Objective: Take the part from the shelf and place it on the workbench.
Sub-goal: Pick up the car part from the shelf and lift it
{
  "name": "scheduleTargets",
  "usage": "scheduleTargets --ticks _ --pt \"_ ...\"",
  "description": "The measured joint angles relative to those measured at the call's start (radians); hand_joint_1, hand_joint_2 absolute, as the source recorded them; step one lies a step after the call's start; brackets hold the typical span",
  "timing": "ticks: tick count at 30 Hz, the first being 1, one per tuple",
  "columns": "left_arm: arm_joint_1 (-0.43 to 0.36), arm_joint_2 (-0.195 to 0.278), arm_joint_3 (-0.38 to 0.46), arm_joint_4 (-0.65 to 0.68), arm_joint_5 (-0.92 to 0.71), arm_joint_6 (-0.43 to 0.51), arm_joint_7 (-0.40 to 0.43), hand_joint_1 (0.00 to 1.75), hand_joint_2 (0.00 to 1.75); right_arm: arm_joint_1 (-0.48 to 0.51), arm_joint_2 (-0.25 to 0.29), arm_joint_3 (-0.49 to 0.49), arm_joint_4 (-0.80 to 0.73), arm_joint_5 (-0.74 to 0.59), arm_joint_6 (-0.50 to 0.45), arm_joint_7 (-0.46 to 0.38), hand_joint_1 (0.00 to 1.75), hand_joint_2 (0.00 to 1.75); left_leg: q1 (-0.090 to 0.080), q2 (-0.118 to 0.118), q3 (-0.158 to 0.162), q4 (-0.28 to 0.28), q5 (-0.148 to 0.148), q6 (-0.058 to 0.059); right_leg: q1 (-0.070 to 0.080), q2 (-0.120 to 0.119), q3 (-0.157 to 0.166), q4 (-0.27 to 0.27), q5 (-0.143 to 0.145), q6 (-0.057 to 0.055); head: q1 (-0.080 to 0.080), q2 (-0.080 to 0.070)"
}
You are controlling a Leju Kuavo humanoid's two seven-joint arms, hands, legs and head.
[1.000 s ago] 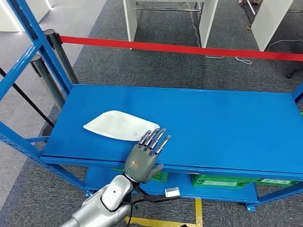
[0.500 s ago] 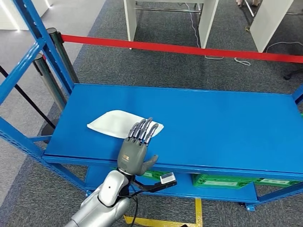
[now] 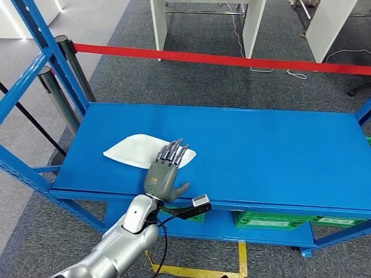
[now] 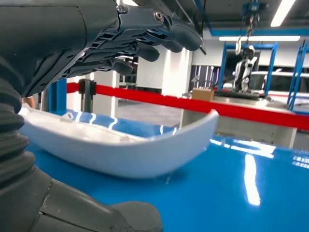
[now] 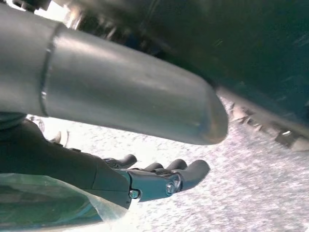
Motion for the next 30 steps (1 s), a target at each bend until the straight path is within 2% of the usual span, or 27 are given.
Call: scheduleTargets --ticks 2,5,6,7,8,10,11,12,13,16,18,20,21,22,23,24,26,27,30 --pt "-0.008 0.0 0.003 0.019 0.004 0.0 -0.004 0.0 1.75 0.0 0.0 -0.001 0.0 0.001 0.0 0.001 0.0 0.0 0.002 0.0 -0.018 0.046 -0.034 -0.011 -0.003 -0.001 0.001 -0.004 0.004 -0.013 -0.003 0.0" --pt "-0.014 0.001 0.006 0.048 0.015 0.0 -0.014 0.0 1.75 -0.001 0.0 -0.002 0.0 0.003 0.001 0.0 0.0 0.0 0.005 0.0 -0.094 0.228 -0.121 -0.021 -0.003 -0.003 0.002 -0.004 0.004 -0.021 -0.005 0.0" --pt "-0.014 0.002 0.006 0.059 0.018 0.0 -0.015 0.0 1.75 -0.001 0.0 -0.002 0.0 0.004 0.002 0.001 0.0 0.0 0.005 0.0 -0.111 0.266 -0.128 -0.022 -0.003 -0.002 0.002 -0.004 0.003 -0.022 -0.005 0.0" --pt "-0.015 0.002 0.006 0.068 0.017 0.0 -0.014 0.0 1.75 0.0 0.0 -0.002 0.0 0.005 0.003 0.001 0.0 0.0 0.006 0.0 -0.112 0.269 -0.117 -0.021 -0.002 -0.002 0.002 -0.003 0.003 -0.022 -0.006 0.0" --pt "-0.016 0.002 0.006 0.076 0.011 0.0 -0.009 0.0 1.75 0.0 0.0 -0.002 0.0 0.008 0.004 0.001 0.0 0.0 0.006 0.0 -0.097 0.235 -0.089 -0.018 -0.002 -0.001 0.003 -0.003 0.003 -0.021 -0.006 0.0" --pt "-0.026 0.003 0.005 0.091 -0.019 0.0 0.013 0.0 1.75 -0.001 0.0 -0.003 0.0 0.016 0.005 0.0 0.0 0.0 0.004 0.0 -0.038 0.107 -0.023 -0.009 -0.001 0.0 0.004 -0.002 0.002 -0.019 -0.005 0.0" --pt "-0.035 0.005 0.005 0.101 -0.037 0.0 0.026 0.0 1.75 -0.002 0.0 -0.003 0.0 0.021 0.006 0.0 0.0 0.0 0.003 0.0 -0.014 0.05 -0.005 -0.005 0.001 0.001 0.002 -0.001 0.002 -0.017 -0.005 0.0" --pt "-0.043 0.007 0.004 0.111 -0.051 0.0 0.038 0.0 1.75 -0.002 0.0 -0.003 0.0 0.025 0.007 -0.001 0.0 0.0 0.001 -0.001 0.0 0.014 0.002 -0.001 0.002 0.001 -0.001 0.0 0.003 -0.013 -0.004 0.0" --pt "-0.051 0.01 0.004 0.12 -0.058 0.0 0.045 0.0 1.75 -0.002 0.0 -0.003 0.0 0.028 0.008 -0.001 0.0 0.0 0.0 -0.001 0.004 0.001 -0.002 0.001 0.002 0.0 -0.005 0.0 0.004 -0.008 -0.004 0.0" --pt "-0.068 0.019 0.004 0.137 -0.063 0.002 0.05 0.0 1.75 -0.002 0.0 -0.003 0.0 0.033 0.008 -0.001 0.0 0.0 0.003 -0.001 0.006 -0.011 0.003 0.013 0.0 0.0 -0.015 0.008 -0.005 0.008 -0.003 0.0" --pt "-0.08 0.02 0.004 0.149 -0.072 0.002 0.063 0.0 1.75 -0.002 0.0 -0.003 0.0 0.034 0.009 -0.002 0.0 0.0 0.007 0.0 0.008 -0.018 0.008 0.022 -0.001 -0.001 -0.05 0.081 -0.051 0.015 0.001 0.0" --pt "-0.088 0.023 0.004 0.164 -0.088 0.002 0.09 0.0 1.75 -0.001 0.0 -0.003 0.0 0.037 0.01 -0.002 0.0 0.0 0.007 0.0 0.007 -0.018 0.008 0.025 -0.002 -0.001 -0.112 0.217 -0.11 0.02 0.004 0.0" --pt "-0.094 0.026 0.003 0.172 -0.096 0.002 0.103 0.0 1.75 0.0 0.0 -0.003 0.0 0.039 0.01 -0.002 0.0 0.0 0.007 0.001 0.007 -0.017 0.008 0.025 -0.002 -0.001 -0.136 0.266 -0.122 0.021 0.003 0.0" --pt "-0.101 0.031 0.003 0.181 -0.104 0.003 0.117 0.0 1.75 0.001 0.0 -0.003 0.0 0.041 0.011 -0.002 0.0 0.0 0.007 0.0 0.007 -0.017 0.008 0.025 -0.002 -0.002 -0.145 0.283 -0.117 0.023 0.004 0.0" --pt "-0.11 0.036 0.003 0.19 -0.112 0.003 0.129 0.0 1.75 0.001 -0.001 -0.003 0.0 0.043 0.011 -0.003 0.0 0.0 0.007 0.0 0.008 -0.016 0.008 0.025 -0.003 -0.002 -0.133 0.257 -0.092 0.023 0.004 0.0" --pt "-0.12 0.042 0.003 0.198 -0.121 0.003 0.141 0.0 1.75 0.0 -0.001 -0.003 0.0 0.046 0.011 -0.003 0.0 0.0 0.008 0.0 0.01 -0.015 0.007 0.023 -0.003 -0.003 -0.103 0.193 -0.054 0.022 0.004 0.0" --pt "-0.143 0.057 0.003 0.213 -0.136 0.002 0.163 0.0 1.75 -0.002 -0.001 -0.003 0.0 0.051 0.011 -0.007 0.0 0.0 0.006 0.0 0.009 -0.01 0.003 0.016 -0.004 -0.004 -0.035 0.059 -0.006 0.019 0.004 0.0" --pt "-0.154 0.067 0.004 0.22 -0.14 0.002 0.17 0.0 1.75 -0.002 -0.001 -0.003 0.0 0.053 0.011 -0.01 0.0 0.0 0.004 0.0 0.007 -0.008 0.003 0.011 -0.004 -0.004 -0.014 0.02 0.002 0.016 0.003 0.0" --pt "-0.174 0.09 0.005 0.235 -0.151 0.002 0.184 0.0 1.75 0.001 0.0 -0.003 0.0 0.057 0.011 -0.015 0.0 0.0 0.002 0.0 0.004 -0.007 0.005 -0.004 -0.001 -0.002 -0.005 0.004 0.003 -0.001 0.001 0.0"
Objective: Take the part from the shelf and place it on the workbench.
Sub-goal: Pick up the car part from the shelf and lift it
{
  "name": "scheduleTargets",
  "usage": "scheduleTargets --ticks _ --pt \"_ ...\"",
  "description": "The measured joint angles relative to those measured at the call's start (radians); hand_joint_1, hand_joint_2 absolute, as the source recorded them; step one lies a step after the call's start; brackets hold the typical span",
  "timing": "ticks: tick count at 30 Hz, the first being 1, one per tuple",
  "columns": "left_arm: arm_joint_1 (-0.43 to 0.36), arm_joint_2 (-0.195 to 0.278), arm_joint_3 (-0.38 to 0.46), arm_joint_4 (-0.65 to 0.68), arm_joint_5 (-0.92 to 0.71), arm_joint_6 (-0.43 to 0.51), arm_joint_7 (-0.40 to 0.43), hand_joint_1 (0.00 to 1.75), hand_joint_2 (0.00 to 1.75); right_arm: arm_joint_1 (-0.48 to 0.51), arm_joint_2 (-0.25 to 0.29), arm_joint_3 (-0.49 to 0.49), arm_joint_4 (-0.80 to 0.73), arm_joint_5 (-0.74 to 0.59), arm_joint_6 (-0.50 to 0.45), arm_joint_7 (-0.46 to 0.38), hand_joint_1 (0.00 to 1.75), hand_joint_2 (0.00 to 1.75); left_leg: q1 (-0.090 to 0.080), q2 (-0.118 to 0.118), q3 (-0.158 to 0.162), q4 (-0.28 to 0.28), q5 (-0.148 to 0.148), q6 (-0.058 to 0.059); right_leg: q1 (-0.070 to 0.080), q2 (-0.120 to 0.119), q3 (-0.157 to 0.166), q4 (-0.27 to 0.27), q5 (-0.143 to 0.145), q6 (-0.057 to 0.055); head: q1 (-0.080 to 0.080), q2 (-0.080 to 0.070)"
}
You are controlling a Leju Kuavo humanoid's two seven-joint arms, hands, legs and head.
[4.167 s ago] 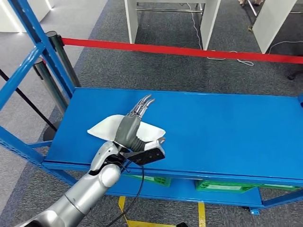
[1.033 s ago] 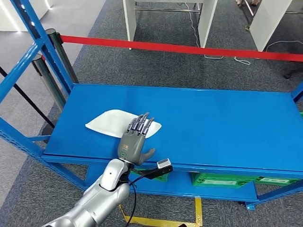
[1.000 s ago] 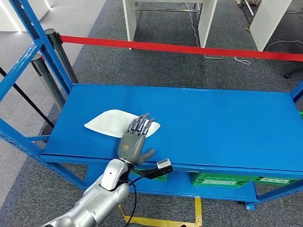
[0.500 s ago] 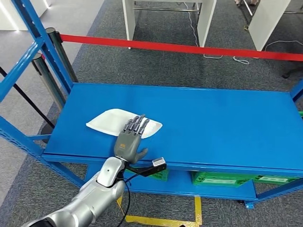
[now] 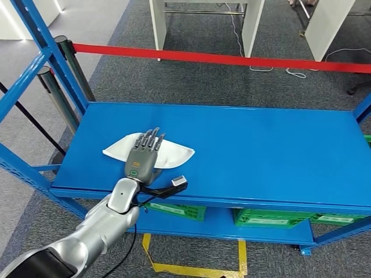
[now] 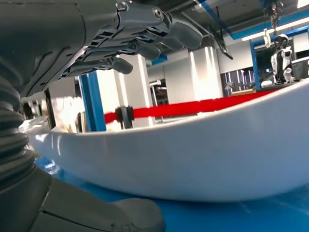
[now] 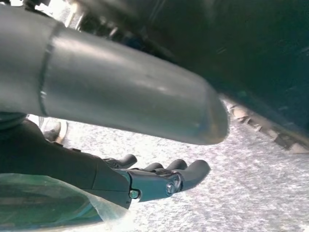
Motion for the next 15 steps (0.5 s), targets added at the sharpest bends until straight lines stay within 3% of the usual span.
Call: scheduleTargets --ticks 2,5,6,7,8,11,13,15 --pt "-0.01 0.015 0.0 0.008 -0.015 -0.002 0.024 0.0 1.75 0.001 0.0 0.0 0.0 0.004 0.0 -0.005 0.0 0.0 0.002 0.0 -0.011 0.029 -0.023 -0.01 -0.002 -0.001 0.001 -0.002 0.003 -0.013 -0.002 0.0" --pt "-0.025 0.045 0.002 0.022 -0.033 -0.018 0.056 0.0 1.75 -0.002 0.0 0.0 0.0 0.011 0.0 -0.012 0.0 0.0 0.005 0.0 -0.088 0.21 -0.116 -0.023 -0.003 -0.001 0.001 -0.004 0.004 -0.025 -0.007 0.0" --pt "-0.028 0.054 0.004 0.027 -0.035 -0.023 0.06 0.0 1.75 -0.001 0.0 0.0 0.0 0.013 0.0 -0.013 0.0 0.0 0.005 0.0 -0.114 0.268 -0.135 -0.024 -0.002 -0.001 0.001 -0.003 0.004 -0.026 -0.007 0.0" --pt "-0.031 0.063 0.007 0.031 -0.035 -0.027 0.062 0.0 1.75 0.0 0.0 0.0 0.0 0.015 0.0 -0.013 0.0 0.0 0.005 0.0 -0.125 0.294 -0.135 -0.024 -0.001 0.001 0.001 -0.003 0.004 -0.026 -0.007 0.0" --pt "-0.036 0.071 0.009 0.034 -0.036 -0.031 0.062 0.0 1.75 0.001 0.0 0.0 0.0 0.016 0.0 -0.013 0.0 0.0 0.005 0.0 -0.119 0.281 -0.116 -0.021 0.0 0.002 0.002 -0.003 0.004 -0.026 -0.008 0.0" --pt "-0.054 0.09 0.017 0.041 -0.042 -0.047 0.076 0.0 1.75 0.001 0.0 0.0 0.0 0.019 0.0 -0.014 0.0 0.0 0.001 0.0 -0.033 0.088 -0.015 -0.003 0.004 0.003 0.005 -0.002 0.003 -0.024 -0.007 0.0" --pt "-0.064 0.099 0.023 0.047 -0.047 -0.075 0.091 0.0 1.75 -0.001 0.001 0.0 0.0 0.02 0.0 -0.015 0.0 0.0 -0.003 0.0 -0.002 0.01 0.004 0.005 0.007 0.002 -0.001 -0.001 0.003 -0.018 -0.006 0.0" --pt "-0.075 0.106 0.03 0.052 -0.052 -0.116 0.102 0.0 1.75 -0.001 0.001 0.0 0.0 0.022 0.0 -0.015 0.0 0.0 -0.003 -0.001 0.0 -0.003 0.001 0.008 0.007 0.001 -0.004 -0.002 0.005 -0.009 -0.006 0.0"
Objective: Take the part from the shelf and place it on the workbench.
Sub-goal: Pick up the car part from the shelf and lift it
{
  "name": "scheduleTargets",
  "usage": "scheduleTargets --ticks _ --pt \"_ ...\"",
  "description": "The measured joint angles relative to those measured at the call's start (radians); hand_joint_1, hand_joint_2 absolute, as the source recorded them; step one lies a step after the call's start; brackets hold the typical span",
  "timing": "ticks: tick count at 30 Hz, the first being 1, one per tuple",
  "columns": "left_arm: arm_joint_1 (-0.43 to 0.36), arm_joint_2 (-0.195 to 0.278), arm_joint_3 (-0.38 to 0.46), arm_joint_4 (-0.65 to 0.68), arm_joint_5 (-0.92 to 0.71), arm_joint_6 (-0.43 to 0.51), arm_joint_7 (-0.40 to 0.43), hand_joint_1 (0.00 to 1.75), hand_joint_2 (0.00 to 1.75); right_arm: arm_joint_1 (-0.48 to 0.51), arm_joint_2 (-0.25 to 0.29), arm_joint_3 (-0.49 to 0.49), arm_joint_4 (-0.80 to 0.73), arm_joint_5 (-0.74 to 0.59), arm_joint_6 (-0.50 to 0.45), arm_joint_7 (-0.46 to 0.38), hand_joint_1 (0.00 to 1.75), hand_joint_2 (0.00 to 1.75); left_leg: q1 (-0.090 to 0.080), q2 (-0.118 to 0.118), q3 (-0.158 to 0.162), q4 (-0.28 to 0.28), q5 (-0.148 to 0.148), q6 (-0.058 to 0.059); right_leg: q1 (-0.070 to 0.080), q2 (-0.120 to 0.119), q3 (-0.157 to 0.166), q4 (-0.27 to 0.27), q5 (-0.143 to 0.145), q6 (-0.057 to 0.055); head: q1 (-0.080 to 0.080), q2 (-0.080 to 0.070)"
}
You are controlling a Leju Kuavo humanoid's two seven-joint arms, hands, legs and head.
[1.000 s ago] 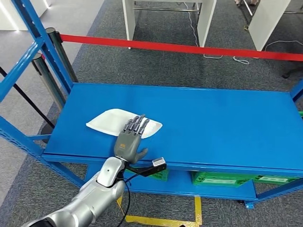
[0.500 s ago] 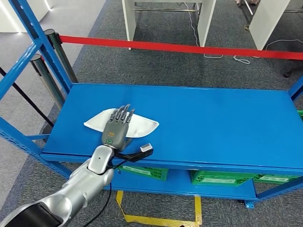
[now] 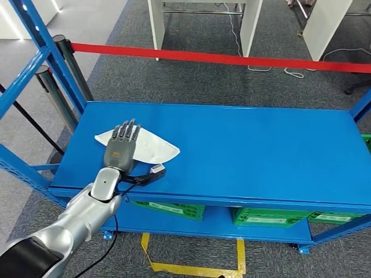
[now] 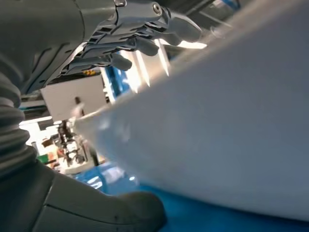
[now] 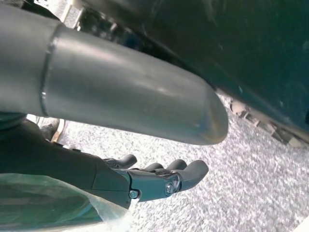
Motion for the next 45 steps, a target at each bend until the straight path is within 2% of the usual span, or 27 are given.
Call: scheduleTargets --ticks 2,3,6,7,8,9,11,13,17,19,21,22,23,24,27,29,31,33,34,36,37,38,39,40,42,44,45 --pt "-0.013 0.005 0.006 0.005 -0.004 -0.037 0.008 0.01 1.75 0.0 0.0 0.0 0.0 0.003 -0.001 0.0 0.0 0.0 0.005 0.001 0.003 -0.008 0.005 0.008 0.0 0.0 -0.01 0.016 -0.016 0.01 0.002 0.0" --pt "-0.019 0.007 0.009 0.007 -0.004 -0.052 0.011 0.23 1.75 0.0 0.0 0.0 0.0 0.004 -0.002 0.0 0.0 0.0 0.009 0.001 0.005 -0.012 0.007 0.011 0.0 0.0 -0.027 0.053 -0.038 0.014 0.004 0.0" --pt "-0.03 0.011 0.015 0.018 -0.006 -0.095 0.02 1.52 1.75 0.002 0.0 0.0 0.0 0.007 -0.006 0.0 0.0 0.0 0.01 0.003 0.003 -0.012 0.01 0.016 -0.005 -0.001 -0.118 0.248 -0.123 0.024 0.007 0.0" --pt "-0.031 0.012 0.017 0.021 -0.008 -0.106 0.026 1.75 1.75 0.003 -0.001 0.0 0.0 0.008 -0.007 0.0 0.0 0.0 0.01 0.003 0.003 -0.012 0.01 0.017 -0.007 -0.001 -0.135 0.284 -0.129 0.026 0.007 0.0" --pt "-0.031 0.013 0.019 0.024 -0.01 -0.114 0.032 1.75 1.75 0.003 -0.001 0.0 0.0 0.009 -0.007 0.0 0.0 0.0 0.011 0.003 0.004 -0.011 0.01 0.016 -0.008 -0.001 -0.132 0.278 -0.113 0.028 0.007 0.0" --pt "-0.032 0.013 0.021 0.026 -0.013 -0.118 0.038 1.75 1.75 0.002 -0.001 0.0 0.0 0.009 -0.008 -0.001 0.0 0.0 0.012 0.002 0.004 -0.01 0.009 0.015 -0.009 -0.002 -0.11 0.232 -0.082 0.029 0.007 0.0" --pt "-0.033 0.014 0.028 0.028 -0.016 -0.121 0.043 1.75 1.75 0.0 -0.001 0.0 0.0 0.01 -0.008 -0.001 0.0 0.0 0.012 0.002 0.003 -0.004 0.006 0.009 -0.012 -0.004 -0.039 0.09 -0.022 0.031 0.008 0.0" --pt "-0.033 0.017 0.035 0.031 -0.016 -0.123 0.039 1.75 1.75 -0.001 0.0 0.0 0.0 0.009 -0.009 -0.003 0.0 0.0 0.008 0.001 -0.003 0.003 0.005 -0.004 -0.011 -0.003 0.002 0.013 -0.007 0.024 0.007 0.0" --pt "-0.033 0.021 0.042 0.037 -0.016 -0.123 0.03 1.75 1.75 0.001 -0.001 0.0 0.0 0.009 -0.01 -0.003 0.0 0.0 0.012 0.001 -0.012 0.014 -0.002 -0.025 -0.009 -0.001 0.003 0.004 -0.002 -0.002 0.004 0.0" --pt "-0.033 0.022 0.045 0.038 -0.016 -0.122 0.028 1.75 1.75 -0.001 0.0 0.0 0.0 0.009 -0.01 -0.004 0.0 0.0 0.014 0.001 -0.041 0.085 -0.048 -0.034 -0.011 -0.002 0.003 0.002 0.0 -0.012 0.001 0.0" --pt "-0.032 0.022 0.047 0.039 -0.016 -0.12 0.027 1.75 1.75 -0.001 0.0 -0.001 0.0 0.009 -0.01 -0.004 0.0 0.0 0.014 0.001 -0.088 0.197 -0.103 -0.039 -0.01 -0.002 0.002 0.002 0.0 -0.016 -0.001 0.0" --pt "-0.031 0.022 0.047 0.041 -0.017 -0.117 0.025 1.75 1.75 -0.001 -0.001 -0.001 0.0 0.01 -0.01 -0.003 0.0 0.0 0.014 0.001 -0.107 0.242 -0.116 -0.04 -0.01 -0.001 0.001 0.003 -0.001 -0.017 -0.001 0.0" --pt "-0.03 0.022 0.048 0.043 -0.02 -0.112 0.024 1.75 1.75 0.0 -0.001 -0.002 0.0 0.01 -0.01 -0.003 0.0 0.0 0.015 0.001 -0.114 0.257 -0.112 -0.039 -0.009 0.0 0.001 0.003 -0.001 -0.017 -0.001 0.0" --pt "-0.03 0.023 0.05 0.044 -0.022 -0.106 0.021 1.75 1.75 0.001 -0.001 -0.003 0.0 0.01 -0.011 -0.002 0.0 0.0 0.015 0.001 -0.108 0.244 -0.094 -0.037 -0.009 0.001 0.002 0.003 -0.001 -0.017 -0.001 0.0" --pt "-0.031 0.022 0.055 0.045 -0.027 -0.078 0.011 1.75 1.75 -0.001 0.0 -0.005 0.0 0.013 -0.011 0.0 0.0 0.0 0.012 0.001 -0.031 0.076 -0.01 -0.027 -0.007 0.003 0.003 0.003 -0.002 -0.013 -0.001 0.0" --pt "-0.031 0.022 0.059 0.045 -0.026 -0.044 -0.006 1.75 1.75 -0.002 0.0 -0.006 0.0 0.014 -0.011 0.0 0.0 0.0 0.007 0.0 -0.005 0.012 0.0 -0.021 -0.006 0.003 -0.001 0.003 -0.001 -0.004 0.0 0.0" --pt "-0.026 0.02 0.067 0.045 -0.008 0.008 -0.039 1.75 1.75 -0.002 0.0 -0.007 0.0 0.014 -0.011 0.0 0.0 0.0 0.005 0.001 -0.004 0.003 -0.001 -0.013 -0.006 0.004 -0.005 0.002 0.001 0.006 0.0 0.0" --pt "-0.018 0.014 0.083 0.044 0.029 0.061 -0.087 1.75 1.75 -0.001 0.0 -0.01 0.0 0.014 -0.009 -0.001 0.0 0.0 0.009 0.002 -0.001 -0.004 0.003 0.0 -0.007 0.003 -0.017 0.021 -0.017 0.016 0.001 0.0" --pt "-0.013 0.01 0.093 0.04 0.047 0.081 -0.11 1.75 1.75 -0.001 0.0 -0.012 0.0 0.014 -0.009 -0.001 0.0 0.0 0.011 0.002 0.0 -0.008 0.005 0.007 -0.007 0.003 -0.035 0.057 -0.04 0.021 0.003 0.0" --pt "0.002 0.004 0.111 0.02 0.074 0.103 -0.15 1.75 1.75 0.0 0.0 -0.014 0.0 0.014 -0.007 -0.002 0.0 0.0 0.011 0.002 0.0 -0.008 0.005 0.015 -0.008 0.002 -0.095 0.182 -0.099 0.027 0.006 0.0" --pt "0.012 0.001 0.118 0.009 0.08 0.106 -0.163 1.75 1.75 0.0 0.0 -0.016 0.0 0.014 -0.007 -0.002 0.0 0.0 0.01 0.002 0.0 -0.008 0.005 0.016 -0.008 0.002 -0.125 0.243 -0.119 0.029 0.006 0.0" --pt "0.021 -0.001 0.124 -0.001 0.084 0.108 -0.171 1.75 1.75 0.0 0.0 -0.018 0.0 0.014 -0.007 -0.002 0.0 0.0 0.01 0.002 0.0 -0.007 0.004 0.017 -0.008 0.002 -0.144 0.277 -0.124 0.03 0.006 0.0" --pt "0.027 -0.003 0.129 -0.009 0.087 0.109 -0.175 1.75 1.75 0.001 -0.001 -0.019 0.0 0.014 -0.007 -0.003 0.0 0.0 0.01 0.002 0.001 -0.007 0.004 0.017 -0.008 0.002 -0.145 0.274 -0.109 0.03 0.006 0.0" --pt "0.031 -0.004 0.133 -0.015 0.088 0.11 -0.176 1.75 1.75 0.001 -0.001 -0.02 0.0 0.014 -0.007 -0.003 0.0 0.0 0.01 0.002 0.002 -0.006 0.002 0.016 -0.008 0.001 -0.129 0.236 -0.079 0.029 0.006 0.0" --pt "0.035 -0.006 0.14 -0.026 0.09 0.111 -0.177 1.75 1.75 -0.001 -0.001 -0.02 0.0 0.014 -0.006 -0.003 0.0 0.0 0.009 0.001 0.003 -0.003 -0.002 0.01 -0.008 -0.002 -0.063 0.098 -0.015 0.025 0.006 0.0" --pt "0.042 -0.009 0.153 -0.046 0.118 0.111 -0.218 1.75 1.75 -0.002 0.0 -0.021 0.0 0.015 -0.006 -0.003 0.0 0.0 0.005 0.001 0.0 0.003 -0.005 0.002 -0.006 -0.003 -0.019 0.013 0.004 0.018 0.005 0.0" --pt "0.055 -0.015 0.167 -0.07 0.144 0.112 -0.269 1.75 1.75 -0.001 0.0 -0.022 0.0 0.015 -0.006 -0.004 0.0 0.0 0.004 0.001 -0.002 0.004 -0.006 -0.002 -0.005 -0.002 -0.014 0.007 -0.001 0.014 0.004 0.0"
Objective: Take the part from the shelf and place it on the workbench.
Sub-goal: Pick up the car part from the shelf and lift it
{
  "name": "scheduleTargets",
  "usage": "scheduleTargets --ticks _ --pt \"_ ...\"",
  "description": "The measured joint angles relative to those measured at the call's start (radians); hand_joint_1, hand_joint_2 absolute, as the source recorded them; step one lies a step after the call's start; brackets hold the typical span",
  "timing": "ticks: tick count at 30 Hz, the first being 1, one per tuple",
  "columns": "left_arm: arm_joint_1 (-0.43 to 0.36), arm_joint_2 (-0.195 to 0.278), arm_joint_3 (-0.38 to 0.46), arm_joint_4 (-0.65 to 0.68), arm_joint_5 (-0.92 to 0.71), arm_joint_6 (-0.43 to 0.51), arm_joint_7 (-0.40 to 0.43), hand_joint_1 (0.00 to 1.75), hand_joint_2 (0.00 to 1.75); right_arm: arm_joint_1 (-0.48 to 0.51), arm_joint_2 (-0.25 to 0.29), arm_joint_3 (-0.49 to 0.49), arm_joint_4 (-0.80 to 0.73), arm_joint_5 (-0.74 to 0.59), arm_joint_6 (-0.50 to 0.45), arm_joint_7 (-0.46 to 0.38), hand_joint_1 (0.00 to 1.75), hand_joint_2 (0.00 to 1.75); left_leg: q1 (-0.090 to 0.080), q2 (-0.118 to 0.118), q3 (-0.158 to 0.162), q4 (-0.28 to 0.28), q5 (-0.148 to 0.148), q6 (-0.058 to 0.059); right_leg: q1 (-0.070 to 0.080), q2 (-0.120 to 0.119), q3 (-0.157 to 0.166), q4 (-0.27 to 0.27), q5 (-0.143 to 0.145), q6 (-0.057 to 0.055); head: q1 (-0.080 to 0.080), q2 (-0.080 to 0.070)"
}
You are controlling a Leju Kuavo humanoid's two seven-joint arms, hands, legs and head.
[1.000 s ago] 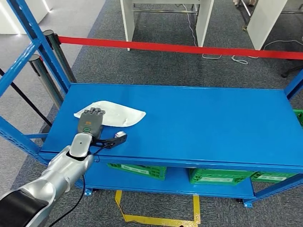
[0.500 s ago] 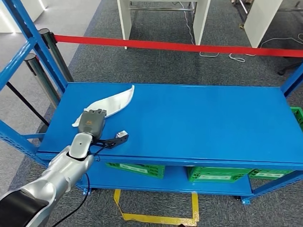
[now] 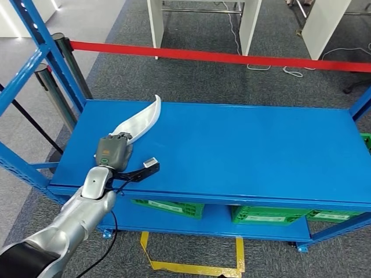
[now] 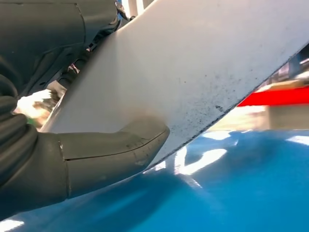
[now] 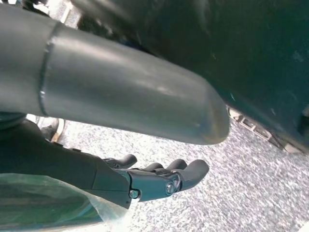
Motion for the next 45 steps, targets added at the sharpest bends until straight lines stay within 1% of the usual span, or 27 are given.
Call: scheduleTargets --ticks 2,4,5,7,8,9,10,12,14,17,19,20,22,23,24,25,26,28,29,31,33,35,38,40,41,43,45 --pt "0.042 -0.033 0.06 -0.094 0.066 0.001 -0.169 1.75 1.75 0.004 0.0 -0.004 0.0 0.002 0.001 0.0 0.0 0.0 0.0 0.0 -0.001 0.001 -0.001 -0.009 -0.001 0.0 0.002 -0.003 0.002 -0.01 -0.001 0.0" --pt "0.079 -0.09 0.143 -0.211 0.133 0.002 -0.348 1.75 1.75 0.004 0.001 -0.008 0.0 0.005 0.001 -0.001 0.0 0.0 0.002 0.0 -0.013 0.032 -0.027 -0.019 -0.004 -0.002 0.005 -0.007 0.004 -0.02 -0.003 0.0" --pt "0.091 -0.12 0.18 -0.267 0.169 0.002 -0.415 1.75 1.75 0.002 0.001 -0.009 0.0 0.007 0.001 -0.001 0.0 0.0 0.003 0.0 -0.031 0.076 -0.054 -0.024 -0.006 -0.002 0.007 -0.008 0.004 -0.024 -0.004 0.0" --pt "0.114 -0.171 0.228 -0.386 0.23 0.003 -0.49 1.75 1.75 0.0 0.003 -0.011 0.0 0.012 0.001 -0.002 0.0 0.0 0.007 0.0 -0.089 0.212 -0.119 -0.031 -0.007 0.0 0.009 -0.008 0.002 -0.03 -0.006 0.0" --pt "0.125 -0.191 0.241 -0.449 0.259 0.003 -0.506 1.75 1.75 0.001 0.003 -0.012 0.0 0.015 0.001 -0.001 0.0 0.0 0.008 0.0 -0.115 0.27 -0.137 -0.033 -0.007 0.002 0.011 -0.008 0.001 -0.031 -0.006 0.0" --pt "0.133 -0.206 0.249 -0.507 0.285 0.003 -0.517 1.75 1.75 0.002 0.003 -0.013 0.0 0.017 0.001 0.0 0.0 0.0 0.01 0.0 -0.129 0.298 -0.136 -0.034 -0.007 0.004 0.013 -0.008 0.0 -0.031 -0.006 0.0" --pt "0.14 -0.218 0.255 -0.562 0.311 0.004 -0.527 1.75 1.75 0.004 0.003 -0.014 0.0 0.019 0.002 0.0 0.0 0.0 0.011 0.0 -0.125 0.284 -0.114 -0.033 -0.007 0.007 0.016 -0.007 -0.002 -0.03 -0.006 0.0" --pt "0.151 -0.238 0.264 -0.677 0.375 0.004 -0.551 1.75 1.75 0.006 0.004 -0.016 0.0 0.021 0.004 0.0 0.0 0.0 0.012 0.0 -0.075 0.161 -0.037 -0.026 -0.006 0.011 0.022 -0.007 -0.006 -0.026 -0.006 0.0" --pt "0.157 -0.257 0.27 -0.785 0.455 0.005 -0.578 1.75 1.75 0.005 0.005 -0.017 0.0 0.022 0.005 0.0 0.0 0.0 0.009 0.0 -0.027 0.045 0.006 -0.017 -0.003 0.011 0.022 -0.005 -0.01 -0.017 -0.006 0.0" --pt "0.183 -0.274 0.268 -0.903 0.548 0.005 -0.597 1.75 1.75 0.005 0.006 -0.025 0.0 0.023 0.005 0.003 0.0 0.0 0.004 -0.002 -0.014 0.01 0.002 -0.006 -0.002 0.009 0.019 -0.006 -0.01 -0.001 -0.005 0.0" --pt "0.205 -0.278 0.258 -0.976 0.584 0.005 -0.601 1.75 1.75 0.006 0.007 -0.03 0.0 0.023 0.006 0.004 0.0 0.0 0.008 -0.001 -0.012 0.004 0.005 0.006 -0.003 0.009 0.009 0.013 -0.029 0.008 -0.003 0.0" --pt "0.215 -0.278 0.248 -1.01 0.601 0.004 -0.602 1.75 1.75 0.006 0.007 -0.033 0.0 0.023 0.006 0.004 0.0 0.0 0.01 0.0 -0.011 0.001 0.007 0.012 -0.003 0.008 -0.009 0.049 -0.053 0.011 0.0 0.0" --pt "0.239 -0.275 0.222 -1.062 0.634 0.003 -0.602 1.75 1.75 0.006 0.008 -0.037 0.0 0.024 0.006 0.004 0.0 0.0 0.01 0.0 -0.01 0.0 0.008 0.018 -0.003 0.007 -0.067 0.175 -0.115 0.015 0.004 0.0" --pt "0.254 -0.273 0.211 -1.081 0.647 0.002 -0.602 1.75 1.75 0.007 0.008 -0.039 0.0 0.024 0.006 0.004 0.0 0.0 0.009 0.0 -0.01 0.0 0.007 0.018 -0.003 0.007 -0.097 0.238 -0.136 0.016 0.004 0.0" --pt "0.267 -0.271 0.202 -1.097 0.655 0.002 -0.602 1.75 1.75 0.008 0.008 -0.04 0.0 0.024 0.006 0.004 0.0 0.0 0.008 0.0 -0.01 0.0 0.007 0.018 -0.003 0.007 -0.114 0.272 -0.141 0.017 0.004 0.0" --pt "0.278 -0.269 0.195 -1.112 0.664 0.002 -0.602 1.75 1.75 0.008 0.008 -0.041 0.0 0.025 0.006 0.005 0.0 0.0 0.008 -0.001 -0.01 0.0 0.007 0.018 -0.003 0.007 -0.114 0.268 -0.125 0.017 0.005 0.0" --pt "0.288 -0.267 0.188 -1.127 0.676 0.001 -0.602 1.75 1.75 0.008 0.008 -0.042 0.0 0.025 0.006 0.006 0.0 0.0 0.008 -0.001 -0.008 0.001 0.007 0.018 -0.003 0.006 -0.094 0.224 -0.094 0.015 0.004 0.0" --pt "0.305 -0.262 0.174 -1.155 0.706 0.001 -0.602 1.75 1.75 0.007 0.008 -0.047 0.0 0.026 0.006 0.008 0.0 0.0 0.006 -0.002 -0.007 0.004 0.007 0.016 -0.002 0.006 -0.024 0.085 -0.029 0.011 0.004 0.0" --pt "0.314 -0.26 0.167 -1.166 0.723 0.001 -0.602 1.75 1.75 0.006 0.009 -0.05 0.0 0.027 0.006 0.01 0.0 0.0 0.004 -0.002 -0.009 0.007 0.008 0.013 -0.002 0.007 0.003 0.034 -0.013 0.008 0.004 0.0" --pt "0.34 -0.251 0.149 -1.182 0.778 0.001 -0.602 1.75 1.75 0.006 0.01 -0.06 0.0 0.026 0.003 0.014 0.0 0.0 0.0 -0.002 -0.013 0.01 0.011 0.004 0.0 0.009 0.022 0.001 -0.01 0.004 0.003 0.0" --pt "0.382 -0.236 0.119 -1.189 0.844 0.001 -0.602 1.75 1.75 0.01 0.015 -0.078 0.0 0.019 -0.007 0.014 0.0 0.0 0.001 -0.002 -0.015 0.012 0.01 -0.005 -0.002 0.009 0.018 -0.002 -0.004 -0.007 0.003 0.0" --pt "0.428 -0.22 0.085 -1.192 0.89 0.001 -0.602 1.75 1.75 0.013 0.021 -0.097 0.0 0.011 -0.02 0.008 0.0 0.0 0.003 -0.001 -0.027 0.05 -0.031 -0.015 -0.005 0.006 0.013 -0.006 0.005 -0.021 0.0 0.0" --pt "0.489 -0.197 0.038 -1.193 0.917 0.001 -0.599 1.75 1.75 0.014 0.026 -0.118 0.0 0.004 -0.031 -0.002 0.0 0.0 0.007 -0.001 -0.076 0.218 -0.145 -0.028 -0.005 0.001 -0.002 -0.007 0.017 -0.032 -0.005 0.0" --pt "0.535 -0.186 0.019 -1.19 0.881 0.001 -0.596 1.75 1.75 0.016 0.029 -0.129 0.0 0.006 -0.033 -0.003 0.0 0.0 0.009 -0.001 -0.072 0.268 -0.166 -0.03 -0.003 -0.001 -0.016 -0.006 0.028 -0.031 -0.005 0.0" --pt "0.554 -0.183 0.015 -1.188 0.858 0.0 -0.596 1.75 1.75 0.017 0.03 -0.134 0.0 0.009 -0.033 0.0 0.0 0.0 0.009 -0.001 -0.045 0.238 -0.152 -0.028 -0.003 -0.001 -0.022 -0.006 0.033 -0.029 -0.005 0.0" --pt "0.583 -0.181 0.012 -1.184 0.819 0.0 -0.599 1.75 1.75 0.017 0.034 -0.138 0.0 0.016 -0.03 0.009 0.0 0.0 0.009 -0.001 0.046 0.096 -0.107 -0.022 -0.002 0.001 -0.034 -0.005 0.046 -0.023 -0.005 0.0" --pt "0.603 -0.182 0.012 -1.182 0.764 0.001 -0.601 1.75 1.75 0.018 0.037 -0.142 0.0 0.019 -0.027 0.019 0.0 0.0 0.005 -0.002 0.103 -0.007 -0.083 -0.014 0.0 0.001 -0.041 -0.005 0.059 -0.012 -0.005 0.0"
